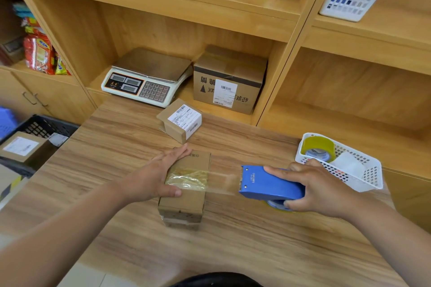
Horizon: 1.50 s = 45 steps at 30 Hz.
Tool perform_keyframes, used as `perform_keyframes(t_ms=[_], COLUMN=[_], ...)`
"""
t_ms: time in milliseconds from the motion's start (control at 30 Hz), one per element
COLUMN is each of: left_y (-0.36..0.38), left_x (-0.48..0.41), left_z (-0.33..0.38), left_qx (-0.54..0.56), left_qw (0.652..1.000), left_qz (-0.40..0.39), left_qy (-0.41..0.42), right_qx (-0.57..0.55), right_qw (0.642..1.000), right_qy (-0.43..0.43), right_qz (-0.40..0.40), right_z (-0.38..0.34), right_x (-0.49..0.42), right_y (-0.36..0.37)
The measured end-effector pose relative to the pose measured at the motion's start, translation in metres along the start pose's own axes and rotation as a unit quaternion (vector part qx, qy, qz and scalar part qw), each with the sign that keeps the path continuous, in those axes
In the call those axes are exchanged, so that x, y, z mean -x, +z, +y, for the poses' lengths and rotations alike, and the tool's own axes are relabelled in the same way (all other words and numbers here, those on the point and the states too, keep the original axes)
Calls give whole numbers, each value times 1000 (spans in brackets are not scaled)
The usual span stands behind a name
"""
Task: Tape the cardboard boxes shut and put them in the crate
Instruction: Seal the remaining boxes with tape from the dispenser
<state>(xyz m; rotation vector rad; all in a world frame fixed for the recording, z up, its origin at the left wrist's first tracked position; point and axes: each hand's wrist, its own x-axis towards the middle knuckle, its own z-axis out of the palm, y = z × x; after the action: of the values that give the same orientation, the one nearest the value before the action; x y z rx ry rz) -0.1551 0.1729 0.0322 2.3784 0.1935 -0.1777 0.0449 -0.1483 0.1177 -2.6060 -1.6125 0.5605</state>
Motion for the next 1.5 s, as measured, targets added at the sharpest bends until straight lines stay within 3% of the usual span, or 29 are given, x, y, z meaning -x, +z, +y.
perform_keyframes(t_ms=[233, 367, 467, 633, 800, 1033, 1200, 1300, 1500], left_y=[-9, -17, 1, 53, 69, 62, 66, 69, 72], left_x=[3, -4, -25, -53, -53, -46, -46, -45, -47], left_z=[27, 73, 102, 106, 86, 84, 81, 80, 82], left_qx=[-59, -228, -333, -267, -195, -150, -157, -187, -249], left_qw=[998, 969, 937, 956, 958, 965, 958, 950, 923], left_qz=[15, 25, 89, 118, 201, 208, 231, 244, 276], left_qy=[-23, -88, -62, -12, 60, 56, 63, 60, 99], right_qx=[16, 6, -4, -12, -17, 20, 189, 204, 207], right_qw=[999, 998, 999, 998, 998, 1000, 978, 973, 975], right_qy=[-18, -25, -17, -21, -2, 18, -37, -68, -5], right_qz=[34, 52, 46, 50, 60, 10, 85, 83, 79], right_z=[5, 7, 8, 11, 16, 0, -17, -24, -50], right_x=[-4, -8, -8, -4, 5, 6, 1, -6, -7], right_y=[14, 24, 27, 28, 29, 23, 21, 31, 25])
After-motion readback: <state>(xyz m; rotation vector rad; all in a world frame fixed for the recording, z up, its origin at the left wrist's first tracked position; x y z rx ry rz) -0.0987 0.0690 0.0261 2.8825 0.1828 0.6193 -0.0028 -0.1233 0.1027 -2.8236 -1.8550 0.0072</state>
